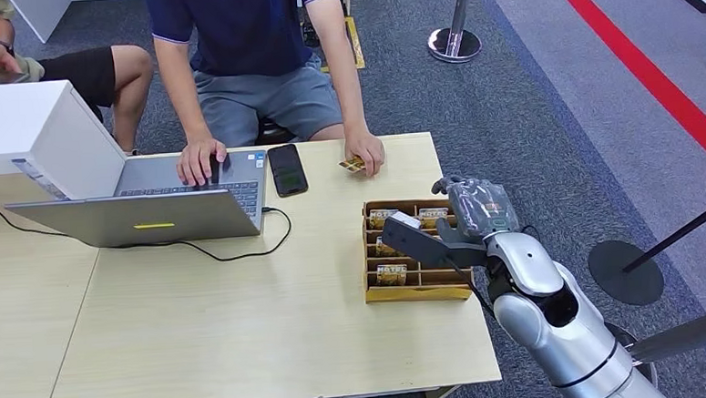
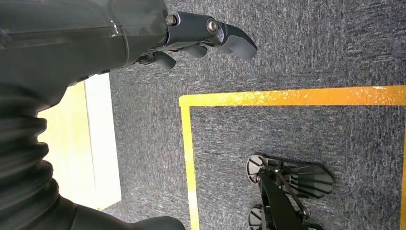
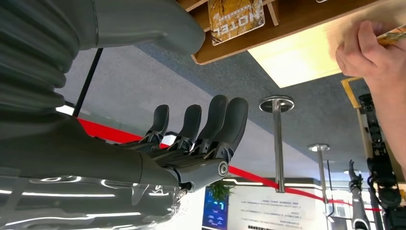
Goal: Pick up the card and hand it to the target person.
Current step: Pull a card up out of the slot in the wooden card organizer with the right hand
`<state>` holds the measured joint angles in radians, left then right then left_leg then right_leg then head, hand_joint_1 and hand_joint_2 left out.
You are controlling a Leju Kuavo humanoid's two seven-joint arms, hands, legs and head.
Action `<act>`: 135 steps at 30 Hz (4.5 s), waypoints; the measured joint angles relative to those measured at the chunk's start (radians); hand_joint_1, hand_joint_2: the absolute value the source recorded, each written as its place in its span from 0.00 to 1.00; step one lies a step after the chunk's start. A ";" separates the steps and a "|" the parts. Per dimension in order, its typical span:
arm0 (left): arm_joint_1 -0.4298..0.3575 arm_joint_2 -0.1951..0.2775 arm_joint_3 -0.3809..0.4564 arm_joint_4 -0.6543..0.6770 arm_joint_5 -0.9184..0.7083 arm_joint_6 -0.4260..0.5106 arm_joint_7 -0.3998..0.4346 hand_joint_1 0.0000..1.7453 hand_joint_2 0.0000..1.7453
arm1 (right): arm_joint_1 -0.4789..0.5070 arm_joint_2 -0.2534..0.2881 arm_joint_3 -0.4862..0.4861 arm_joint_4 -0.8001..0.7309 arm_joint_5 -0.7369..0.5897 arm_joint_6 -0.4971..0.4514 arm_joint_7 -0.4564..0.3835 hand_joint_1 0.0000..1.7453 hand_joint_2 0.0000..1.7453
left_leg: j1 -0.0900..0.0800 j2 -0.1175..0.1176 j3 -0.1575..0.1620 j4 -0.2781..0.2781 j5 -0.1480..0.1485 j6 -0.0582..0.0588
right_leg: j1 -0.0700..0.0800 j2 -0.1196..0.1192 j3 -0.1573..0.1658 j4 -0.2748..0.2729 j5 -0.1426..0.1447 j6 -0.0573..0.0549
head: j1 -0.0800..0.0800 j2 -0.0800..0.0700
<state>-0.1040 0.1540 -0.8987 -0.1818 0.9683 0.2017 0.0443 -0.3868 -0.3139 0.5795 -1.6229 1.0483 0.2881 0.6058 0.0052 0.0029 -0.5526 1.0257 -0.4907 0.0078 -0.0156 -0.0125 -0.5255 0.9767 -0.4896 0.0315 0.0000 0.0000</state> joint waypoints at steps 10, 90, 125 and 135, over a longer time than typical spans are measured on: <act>-0.001 0.006 -0.004 0.000 -0.006 -0.002 0.001 0.00 1.00 | 0.007 -0.003 -0.017 0.088 -0.036 -0.018 -0.009 0.65 1.00 | 0.000 -0.001 0.000 0.000 0.000 0.000 | 0.000 -0.001 0.000 0.000 0.000 0.000 | 0.000 0.000; 0.000 0.009 -0.004 0.002 -0.009 0.000 0.003 0.00 1.00 | -0.012 0.004 0.019 0.205 -0.126 -0.035 -0.027 0.81 1.00 | 0.000 -0.001 -0.001 0.001 0.000 0.000 | 0.000 -0.001 -0.001 0.001 -0.001 0.000 | 0.000 0.000; 0.002 0.004 0.036 -0.003 0.023 -0.023 -0.005 0.00 1.00 | -0.062 -0.081 -0.050 -0.203 -0.082 -0.036 0.088 0.81 1.00 | -0.001 -0.001 -0.004 0.004 -0.001 0.000 | -0.001 -0.001 -0.005 0.004 -0.002 0.000 | 0.000 0.000; 0.002 0.005 0.030 -0.004 0.017 -0.030 -0.007 0.00 1.00 | -0.092 -0.045 -0.037 -0.222 -0.099 -0.081 0.054 0.81 1.00 | -0.001 -0.001 -0.002 0.002 -0.001 0.000 | -0.001 -0.001 -0.003 0.003 -0.001 0.000 | 0.000 0.000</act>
<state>-0.1022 0.1587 -0.8686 -0.1860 0.9855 0.1713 0.0377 -0.4789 -0.3589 0.5423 -1.8444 0.9493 0.2067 0.6596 0.0043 0.0024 -0.5550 1.0280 -0.4913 0.0078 -0.0165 -0.0130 -0.5287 0.9797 -0.4910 0.0315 0.0000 0.0000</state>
